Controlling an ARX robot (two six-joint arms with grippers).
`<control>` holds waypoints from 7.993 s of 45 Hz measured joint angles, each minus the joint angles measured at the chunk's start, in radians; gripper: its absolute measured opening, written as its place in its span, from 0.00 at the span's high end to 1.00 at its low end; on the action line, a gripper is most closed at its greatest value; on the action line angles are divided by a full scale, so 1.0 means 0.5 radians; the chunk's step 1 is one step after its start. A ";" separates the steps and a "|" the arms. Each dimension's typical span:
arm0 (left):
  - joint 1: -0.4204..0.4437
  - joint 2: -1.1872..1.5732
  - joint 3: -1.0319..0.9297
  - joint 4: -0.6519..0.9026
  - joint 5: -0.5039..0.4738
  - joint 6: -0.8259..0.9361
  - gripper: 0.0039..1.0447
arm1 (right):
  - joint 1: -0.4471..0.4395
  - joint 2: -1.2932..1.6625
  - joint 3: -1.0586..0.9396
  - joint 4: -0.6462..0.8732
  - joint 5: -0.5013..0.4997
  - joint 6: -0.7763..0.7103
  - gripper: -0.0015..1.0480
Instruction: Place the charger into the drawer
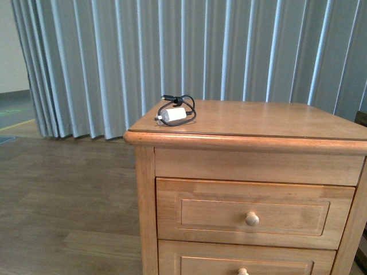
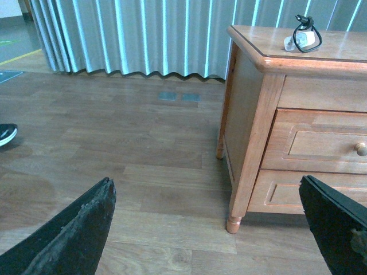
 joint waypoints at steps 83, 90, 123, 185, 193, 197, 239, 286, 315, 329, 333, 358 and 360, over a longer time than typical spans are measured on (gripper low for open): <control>0.000 0.000 0.000 0.000 0.001 0.000 0.06 | 0.935 2.822 0.544 1.844 0.369 -0.624 0.08; 0.000 0.000 0.000 0.000 0.001 0.000 0.06 | 0.951 3.256 0.786 2.010 0.409 -0.652 0.08; 0.000 0.000 0.000 0.000 0.001 0.000 0.06 | 0.833 4.554 1.906 2.304 0.771 -0.703 0.08; 0.000 0.000 0.000 0.000 0.001 0.001 0.06 | 0.719 4.846 2.143 2.348 0.794 -0.748 0.36; 0.000 0.000 0.000 0.000 0.001 0.000 0.06 | 0.714 4.869 2.144 2.347 0.782 -0.747 0.44; 0.000 0.000 0.000 0.000 0.001 0.000 0.06 | 0.714 4.869 2.144 2.347 0.781 -0.748 0.54; 0.000 0.000 0.000 0.000 0.001 0.001 0.06 | 0.724 4.876 2.144 2.347 0.786 -0.748 0.77; 0.000 0.000 0.000 0.000 0.001 0.000 0.06 | 0.656 4.323 1.130 2.543 0.288 -0.575 0.79; 0.000 0.000 0.000 0.000 0.001 0.001 0.06 | 0.502 3.805 0.670 2.476 0.147 -0.505 0.40; 0.000 0.000 0.000 0.000 0.001 0.000 0.06 | 0.262 2.832 0.501 1.764 -0.094 -0.388 0.08; 0.000 0.000 0.000 0.000 0.001 0.000 0.06 | 0.167 2.505 0.502 1.541 -0.156 -0.377 0.08; 0.000 0.000 0.000 0.000 0.001 0.000 0.06 | -0.912 1.163 0.491 0.549 -1.243 -0.002 0.08; 0.000 0.000 0.000 0.000 0.001 0.000 0.06 | -0.914 1.163 0.491 0.549 -1.244 0.004 0.08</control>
